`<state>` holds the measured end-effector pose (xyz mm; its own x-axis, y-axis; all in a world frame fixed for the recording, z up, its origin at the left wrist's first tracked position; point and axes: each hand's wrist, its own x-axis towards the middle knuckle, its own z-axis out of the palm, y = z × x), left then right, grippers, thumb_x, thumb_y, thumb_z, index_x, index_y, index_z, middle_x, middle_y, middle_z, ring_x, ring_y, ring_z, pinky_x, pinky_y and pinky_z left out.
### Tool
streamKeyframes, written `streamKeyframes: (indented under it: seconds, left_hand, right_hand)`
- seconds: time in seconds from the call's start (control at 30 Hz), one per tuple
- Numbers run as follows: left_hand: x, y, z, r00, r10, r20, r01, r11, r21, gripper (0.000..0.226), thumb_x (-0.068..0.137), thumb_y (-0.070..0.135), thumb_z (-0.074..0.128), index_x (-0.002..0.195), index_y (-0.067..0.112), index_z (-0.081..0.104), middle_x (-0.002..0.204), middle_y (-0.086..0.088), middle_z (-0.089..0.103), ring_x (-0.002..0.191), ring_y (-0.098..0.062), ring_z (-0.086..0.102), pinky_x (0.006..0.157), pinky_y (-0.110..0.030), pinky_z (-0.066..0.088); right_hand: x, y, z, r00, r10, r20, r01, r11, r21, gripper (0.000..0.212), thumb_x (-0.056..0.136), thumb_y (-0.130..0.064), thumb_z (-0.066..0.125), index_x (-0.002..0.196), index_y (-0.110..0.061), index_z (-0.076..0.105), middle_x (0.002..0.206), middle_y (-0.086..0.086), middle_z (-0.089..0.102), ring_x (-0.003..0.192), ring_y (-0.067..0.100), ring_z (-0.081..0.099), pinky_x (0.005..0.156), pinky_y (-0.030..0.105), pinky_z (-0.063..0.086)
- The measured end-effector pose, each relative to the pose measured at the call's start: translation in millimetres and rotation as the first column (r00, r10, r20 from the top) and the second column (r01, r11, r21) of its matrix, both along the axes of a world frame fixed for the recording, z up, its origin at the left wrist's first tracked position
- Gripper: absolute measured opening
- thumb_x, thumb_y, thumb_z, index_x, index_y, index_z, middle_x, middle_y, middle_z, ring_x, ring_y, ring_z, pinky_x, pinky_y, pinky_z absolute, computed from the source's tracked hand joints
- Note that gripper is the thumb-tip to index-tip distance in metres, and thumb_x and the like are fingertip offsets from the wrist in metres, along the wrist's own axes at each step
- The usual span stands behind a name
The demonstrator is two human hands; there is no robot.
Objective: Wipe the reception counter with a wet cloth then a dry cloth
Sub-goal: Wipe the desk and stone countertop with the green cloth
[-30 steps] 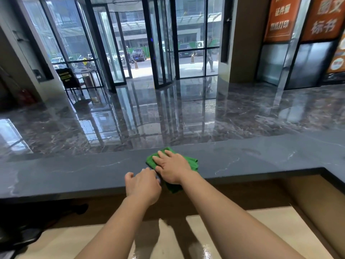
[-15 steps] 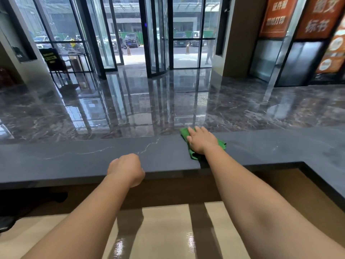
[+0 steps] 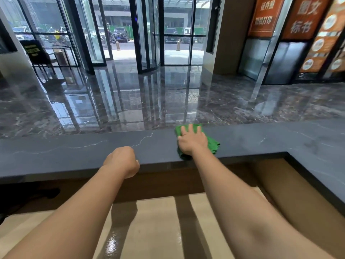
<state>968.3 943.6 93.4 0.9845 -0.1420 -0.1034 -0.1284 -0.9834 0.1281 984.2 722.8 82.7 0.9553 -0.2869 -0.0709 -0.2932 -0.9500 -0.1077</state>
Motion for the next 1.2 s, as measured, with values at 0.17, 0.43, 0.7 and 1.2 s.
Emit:
streamKeyframes:
  seconds: [0.17,0.43,0.7,1.2]
  left_hand:
    - [-1.7,-4.6,5.1,1.0,0.017,-0.025,-0.017,1.0,0.017,0.015,0.094,0.028,0.052,0.096,0.015,0.058,0.089,-0.005,0.058,0.083,-0.025,0.058,0.067,-0.032,0.048]
    - [-7.3,-21.5,24.5,0.996,-0.014,-0.089,0.025,0.992,0.123,0.009,0.09,0.019,0.049,0.093,0.012,0.053,0.09,-0.005,0.054,0.091,-0.028,0.057,0.081,-0.037,0.052]
    - [-19.5,-42.1,28.3,0.989,-0.116,0.09,0.094,0.971,0.219,0.012,0.089,0.017,0.049,0.077,0.019,0.052,0.078,0.001,0.056,0.071,-0.019,0.05,0.087,-0.037,0.044]
    - [-56.6,-175.0,20.8,0.926,-0.331,0.181,0.338,0.941,-0.005,0.03,0.095,0.03,0.048,0.12,0.019,0.061,0.12,-0.003,0.065,0.109,-0.027,0.06,0.085,-0.035,0.048]
  right_hand:
    - [-1.8,96.6,-2.9,0.974,0.228,0.003,-0.228,0.973,0.019,0.058,0.104,-0.034,0.025,0.157,-0.022,0.002,0.163,0.007,-0.007,0.148,0.038,-0.007,0.12,0.05,0.003]
    - [-18.7,41.3,-5.1,0.947,0.319,0.034,-0.32,0.947,0.024,0.053,0.105,-0.039,0.021,0.156,-0.028,0.01,0.164,0.001,0.002,0.15,0.026,0.001,0.121,0.043,0.011]
    - [-66.1,-124.2,-9.1,0.998,-0.049,0.038,0.049,0.999,-0.005,0.053,0.104,-0.038,0.018,0.156,-0.027,0.011,0.164,0.001,0.003,0.151,0.022,0.003,0.121,0.041,0.011]
    - [-64.3,-106.4,-0.5,1.0,0.023,-0.002,-0.023,1.0,-0.005,0.057,0.105,-0.038,0.024,0.157,-0.024,0.005,0.164,0.005,-0.004,0.149,0.033,-0.005,0.121,0.048,0.006]
